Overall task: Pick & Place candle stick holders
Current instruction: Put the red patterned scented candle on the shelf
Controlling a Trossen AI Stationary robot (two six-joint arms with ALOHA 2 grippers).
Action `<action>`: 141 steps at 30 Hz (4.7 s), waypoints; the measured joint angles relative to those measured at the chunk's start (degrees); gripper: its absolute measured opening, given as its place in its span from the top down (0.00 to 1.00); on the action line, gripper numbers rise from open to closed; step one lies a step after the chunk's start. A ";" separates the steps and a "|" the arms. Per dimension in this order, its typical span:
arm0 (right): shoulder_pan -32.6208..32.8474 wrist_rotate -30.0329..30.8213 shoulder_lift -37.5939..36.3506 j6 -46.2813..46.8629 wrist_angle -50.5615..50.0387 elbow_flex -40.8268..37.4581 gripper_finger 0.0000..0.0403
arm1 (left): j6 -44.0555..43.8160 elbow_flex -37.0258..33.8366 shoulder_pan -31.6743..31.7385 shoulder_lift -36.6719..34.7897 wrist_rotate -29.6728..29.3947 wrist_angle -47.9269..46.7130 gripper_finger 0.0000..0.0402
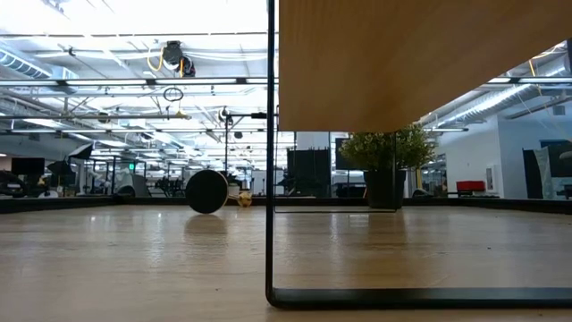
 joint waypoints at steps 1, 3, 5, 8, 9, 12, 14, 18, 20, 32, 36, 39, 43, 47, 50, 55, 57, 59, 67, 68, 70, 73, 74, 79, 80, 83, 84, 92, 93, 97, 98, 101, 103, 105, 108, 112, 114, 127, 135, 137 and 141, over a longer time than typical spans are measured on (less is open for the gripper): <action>-0.02 -0.01 0.42 1.56 0.68 -1.37 0.28 | 0.98 0.02 -0.49 -1.21 -1.96 -1.91 0.40; -0.41 0.10 1.27 5.08 2.72 -4.26 0.28 | 2.21 0.02 -1.63 -2.91 -4.57 -4.86 0.40; -1.08 0.04 1.99 9.26 4.93 -7.54 0.28 | 2.65 0.02 -2.66 -3.95 -6.72 -7.16 0.40; -1.89 0.24 2.24 14.34 9.08 -12.87 0.28 | 3.41 0.00 -4.82 -4.84 -8.39 -10.03 0.41; -2.16 0.26 2.16 15.37 10.44 -14.65 0.28 | 3.62 0.00 -5.35 -4.91 -8.58 -10.76 0.41; -2.90 0.17 2.20 17.55 13.00 -19.57 0.28 | 4.67 0.00 -7.44 -4.93 -8.70 -13.14 0.42; -3.46 0.07 2.22 19.25 13.51 -22.10 0.28 | 5.38 -0.02 -8.86 -4.81 -8.95 -13.78 0.43; -4.67 -0.39 2.18 20.99 14.38 -24.42 0.28 | 5.42 -0.02 -10.66 -4.88 -9.91 -13.55 0.44; -5.54 -1.80 2.20 19.06 14.44 -24.91 0.28 | 5.20 -0.02 -10.96 -4.87 -10.17 -13.59 0.45; -10.23 -12.26 3.51 19.20 16.98 -31.75 0.28 | 3.33 -0.02 -12.19 -4.86 -10.22 -13.74 0.45; -10.23 -11.50 3.58 21.53 17.61 -33.45 0.28 | 3.33 -0.02 -12.79 -4.86 -10.22 -13.99 0.46; -10.29 -10.11 3.55 20.81 18.11 -33.47 0.28 | 3.33 -0.02 -12.87 -4.86 -10.16 -14.08 0.48; -11.11 -10.18 3.53 19.48 18.15 -33.47 0.28 | 3.46 -0.02 -13.18 -4.86 -10.18 -14.82 0.49; -11.37 -10.35 3.53 19.03 18.19 -33.47 0.28 | 3.74 -0.02 -13.51 -4.86 -10.15 -14.78 0.50; -11.34 -11.57 3.53 19.29 18.19 -33.47 0.28 | 3.60 -0.02 -13.57 -4.86 -10.15 -14.78 0.49; -11.31 -11.86 4.73 19.42 17.44 -33.44 0.28 | 3.66 -0.02 -14.27 -4.86 -10.18 -14.69 0.49; -11.65 -11.82 5.62 19.44 17.69 -33.38 0.28 | 3.76 -0.02 -14.40 -4.86 -10.12 -14.69 0.50; -11.85 -11.86 6.36 19.47 18.04 -33.32 0.28 | 3.78 -0.02 -14.41 -4.86 -10.11 -14.69 0.51; -12.37 -11.88 7.61 19.86 18.17 -33.18 0.28 | 3.98 -0.02 -14.40 -4.86 -10.13 -14.69 0.51; -12.37 -11.99 7.47 19.82 18.07 -33.18 0.28 | 3.98 -0.02 -14.40 -4.86 -10.12 -14.69 0.51; -12.39 -12.51 7.34 19.71 17.93 -33.18 0.28 | 3.98 -0.02 -14.38 -4.86 -10.13 -14.87 0.50; -12.39 -12.82 7.34 19.73 17.46 -33.18 0.28 | 3.98 -0.02 -14.38 -4.86 -10.13 -15.35 0.48; -12.37 -12.89 7.34 19.88 17.30 -33.18 0.28 | 4.00 -0.02 -14.38 -4.86 -10.13 -15.42 0.48; -12.21 -13.46 7.31 20.10 17.20 -33.23 0.28 | 4.00 -0.02 -14.38 -4.86 -10.13 -16.11 0.50; -12.11 -13.67 7.31 20.11 17.12 -33.23 0.28 | 4.00 -0.02 -14.38 -4.86 -10.13 -16.10 0.50; -11.64 -13.81 7.29 20.36 16.87 -33.27 0.28 | 4.00 -0.02 -14.38 -4.86 -10.13 -16.07 0.52; -11.63 -13.97 7.29 20.36 16.81 -33.27 0.28 | 3.99 -0.02 -14.38 -4.86 -10.13 -16.07 0.53; -11.63 -14.41 7.22 20.78 16.18 -33.27 0.28 | 4.44 -0.02 -14.64 -4.86 -10.17 -16.11 0.53; -11.61 -14.45 7.21 20.73 16.14 -33.27 0.28 | 4.44 -0.02 -14.64 -4.86 -10.18 -16.11 0.53; -11.60 -14.73 6.81 21.00 15.52 -33.34 0.28 | 4.46 -0.02 -14.64 -4.86 -10.92 -16.11 0.51; -11.58 -14.88 6.55 21.02 15.36 -33.34 0.28 | 4.46 -0.02 -14.64 -4.86 -11.09 -16.13 0.50; -11.58 -15.44 5.54 20.73 14.80 -33.38 0.27 | 4.44 -0.02 -14.64 -4.86 -11.14 -16.13 0.49; -11.58 -15.83 4.75 20.75 13.83 -33.46 0.26 | 4.46 -0.02 -14.64 -4.86 -11.14 -16.13 0.50; -11.58 -15.83 4.35 20.73 13.22 -33.49 0.25 | 4.45 -0.02 -14.64 -4.86 -11.14 -16.17 0.51; -11.58 -15.95 4.10 20.73 13.11 -33.49 0.24 | 4.52 -0.02 -14.64 -4.84 -11.14 -16.18 0.53; -11.58 -16.30 4.08 20.84 13.40 -33.49 0.23 | 4.65 -0.02 -14.66 -4.84 -11.14 -16.18 0.55; -11.58 -16.32 4.08 20.78 13.81 -33.49 0.22 | 4.84 -0.02 -14.65 -4.84 -11.15 -16.19 0.56; -11.58 -16.57 4.17 21.01 14.00 -33.60 0.20 | 5.44 -0.02 -14.66 -4.84 -11.16 -16.55 0.53; -11.61 -16.15 4.10 20.68 16.39 -33.53 0.20 | 5.43 -0.02 -14.64 -4.84 -11.16 -17.12 0.51; -11.61 -15.95 4.10 19.87 17.25 -33.53 0.20 | 5.42 -0.02 -14.65 -4.84 -11.16 -17.46 0.52; -11.61 -14.75 4.01 19.25 17.35 -33.49 0.20 | 5.38 -0.02 -14.64 -4.82 -11.18 -17.68 0.55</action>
